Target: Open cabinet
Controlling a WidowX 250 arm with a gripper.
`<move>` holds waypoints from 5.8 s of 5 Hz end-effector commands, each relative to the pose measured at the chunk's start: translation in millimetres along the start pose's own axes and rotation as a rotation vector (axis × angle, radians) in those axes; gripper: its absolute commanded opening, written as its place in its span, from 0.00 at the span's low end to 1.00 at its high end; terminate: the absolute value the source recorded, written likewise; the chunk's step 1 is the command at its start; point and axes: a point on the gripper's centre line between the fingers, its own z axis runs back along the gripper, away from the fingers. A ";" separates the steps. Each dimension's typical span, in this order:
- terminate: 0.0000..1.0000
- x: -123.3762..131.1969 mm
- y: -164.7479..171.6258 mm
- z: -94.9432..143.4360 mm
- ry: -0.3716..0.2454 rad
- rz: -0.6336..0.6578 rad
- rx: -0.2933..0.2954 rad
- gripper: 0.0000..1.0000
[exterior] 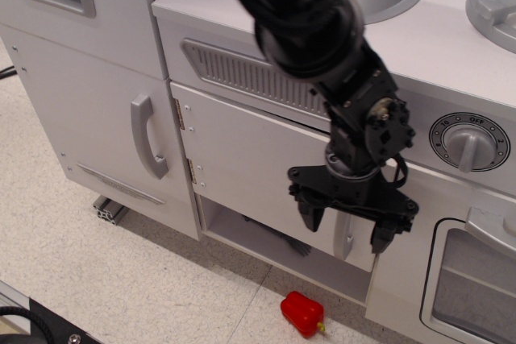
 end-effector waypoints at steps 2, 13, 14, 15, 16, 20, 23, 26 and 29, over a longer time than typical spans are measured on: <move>0.00 30.5 1.5 -11.6 -0.105 -0.053 0.037 1.00; 0.00 -38.7 64.5 76.1 -0.004 -0.090 -0.004 1.00; 0.00 -11.6 44.8 95.1 -0.037 -0.015 -0.029 1.00; 0.00 16.6 25.7 94.1 -0.041 0.038 -0.035 1.00; 0.00 25.8 14.2 69.0 -0.036 0.029 -0.006 1.00; 0.00 -15.4 61.0 16.5 0.057 0.042 0.179 1.00; 0.00 -33.6 139.9 14.3 0.067 0.035 0.212 1.00; 0.00 -26.3 165.1 9.1 0.054 0.059 0.220 1.00; 1.00 -25.8 162.6 13.8 0.058 0.064 0.207 1.00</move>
